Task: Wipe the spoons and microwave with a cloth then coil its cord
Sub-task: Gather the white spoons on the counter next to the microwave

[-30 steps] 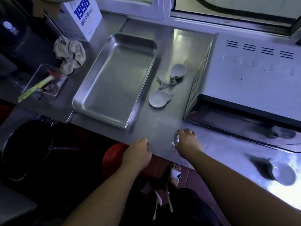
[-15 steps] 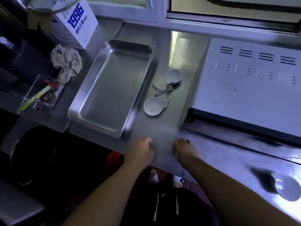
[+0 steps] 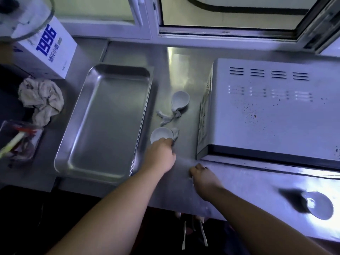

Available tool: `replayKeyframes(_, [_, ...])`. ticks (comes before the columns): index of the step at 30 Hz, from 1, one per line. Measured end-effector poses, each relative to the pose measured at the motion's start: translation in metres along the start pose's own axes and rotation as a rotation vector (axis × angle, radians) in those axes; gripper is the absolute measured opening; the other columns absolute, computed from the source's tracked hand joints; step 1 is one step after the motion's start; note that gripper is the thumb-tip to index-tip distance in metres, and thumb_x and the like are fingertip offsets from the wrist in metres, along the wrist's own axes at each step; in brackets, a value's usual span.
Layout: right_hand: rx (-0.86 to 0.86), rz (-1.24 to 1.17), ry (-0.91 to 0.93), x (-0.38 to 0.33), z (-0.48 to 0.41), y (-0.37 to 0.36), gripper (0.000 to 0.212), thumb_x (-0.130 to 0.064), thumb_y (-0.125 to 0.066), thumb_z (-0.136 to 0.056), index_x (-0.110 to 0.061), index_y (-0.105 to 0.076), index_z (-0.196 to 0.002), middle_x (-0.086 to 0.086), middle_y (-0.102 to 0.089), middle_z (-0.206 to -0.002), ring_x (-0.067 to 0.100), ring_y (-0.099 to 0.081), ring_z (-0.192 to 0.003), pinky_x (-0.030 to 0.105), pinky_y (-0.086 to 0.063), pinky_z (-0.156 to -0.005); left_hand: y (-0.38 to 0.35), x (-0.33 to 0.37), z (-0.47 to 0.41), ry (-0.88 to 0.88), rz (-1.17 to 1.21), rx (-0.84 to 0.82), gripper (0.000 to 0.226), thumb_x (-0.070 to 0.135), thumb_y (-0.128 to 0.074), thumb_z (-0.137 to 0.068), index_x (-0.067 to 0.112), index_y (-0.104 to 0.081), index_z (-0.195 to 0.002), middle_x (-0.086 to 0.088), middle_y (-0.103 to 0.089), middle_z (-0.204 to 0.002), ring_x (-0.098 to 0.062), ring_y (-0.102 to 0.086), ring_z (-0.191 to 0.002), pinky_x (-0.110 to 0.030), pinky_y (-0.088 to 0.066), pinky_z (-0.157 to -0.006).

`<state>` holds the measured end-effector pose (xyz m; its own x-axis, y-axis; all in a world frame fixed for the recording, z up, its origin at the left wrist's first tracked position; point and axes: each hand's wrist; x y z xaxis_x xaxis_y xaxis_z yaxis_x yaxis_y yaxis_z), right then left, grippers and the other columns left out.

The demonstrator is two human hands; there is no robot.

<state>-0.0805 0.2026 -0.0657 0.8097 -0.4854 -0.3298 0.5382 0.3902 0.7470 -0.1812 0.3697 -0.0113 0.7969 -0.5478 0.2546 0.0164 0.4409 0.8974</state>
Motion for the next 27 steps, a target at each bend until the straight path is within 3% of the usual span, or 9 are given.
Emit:
replayKeyframes(4, [-0.003,-0.090,-0.037,-0.006,-0.007,-0.003,0.018,-0.026,-0.049,-0.103,-0.013,-0.057,-0.112,0.012,-0.052,-0.117,0.035,-0.057,-0.107,0.041,-0.049,-0.086,0.004,0.000,-0.038,-0.102,-0.079,0.057,0.029,0.019,-0.055,-0.087,0.020,-0.069,-0.112,-0.005,-0.069,-0.113,-0.035,-0.063,-0.109,-0.039,-0.048,-0.082])
replayKeyframes(9, [0.020,-0.206,-0.104,-0.009,-0.009,-0.009,0.013,-0.023,-0.053,-0.101,-0.017,-0.059,-0.112,0.006,-0.051,-0.115,0.029,-0.060,-0.101,0.036,-0.049,-0.079,-0.005,0.000,-0.073,-0.217,-0.148,0.089,0.027,0.018,-0.053,-0.093,0.021,-0.068,-0.116,-0.006,-0.068,-0.118,-0.035,-0.061,-0.114,-0.041,-0.042,-0.088])
replayKeyframes(16, [0.014,-0.295,-0.154,-0.010,-0.015,-0.008,0.015,-0.019,-0.054,-0.101,-0.013,-0.062,-0.112,0.007,-0.057,-0.118,0.026,-0.065,-0.099,0.030,-0.044,-0.073,-0.020,0.008,-0.095,-0.258,-0.306,-0.014,0.034,0.008,-0.043,-0.092,0.020,-0.059,-0.119,-0.008,-0.062,-0.122,-0.032,-0.056,-0.122,-0.045,-0.034,-0.104])
replayKeyframes(21, [0.001,-0.374,-0.207,-0.007,-0.014,-0.002,0.011,-0.018,-0.050,-0.095,-0.018,-0.061,-0.097,0.007,-0.064,-0.103,0.030,-0.065,-0.088,0.043,-0.056,-0.077,-0.027,0.012,-0.098,-0.280,-0.327,0.008,0.028,0.004,-0.043,-0.093,0.018,-0.059,-0.111,-0.008,-0.062,-0.115,-0.032,-0.061,-0.114,-0.046,-0.036,-0.101])
replayKeyframes(27, [0.003,-0.380,-0.202,-0.002,-0.009,0.003,0.012,-0.016,-0.049,-0.095,-0.020,-0.059,-0.093,0.004,-0.064,-0.096,0.025,-0.064,-0.080,0.037,-0.055,-0.068,-0.025,0.024,-0.092,-0.306,-0.272,-0.018,0.023,0.002,-0.048,-0.091,0.017,-0.057,-0.104,-0.007,-0.065,-0.103,-0.034,-0.066,-0.098,-0.043,-0.039,-0.090])
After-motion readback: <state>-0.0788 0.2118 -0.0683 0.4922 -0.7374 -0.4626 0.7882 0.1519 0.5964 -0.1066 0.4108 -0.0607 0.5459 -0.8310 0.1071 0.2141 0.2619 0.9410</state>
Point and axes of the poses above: each hand's wrist, its own z-axis away from the middle knuckle, its own y-axis out of the back of the hand, x = y × z
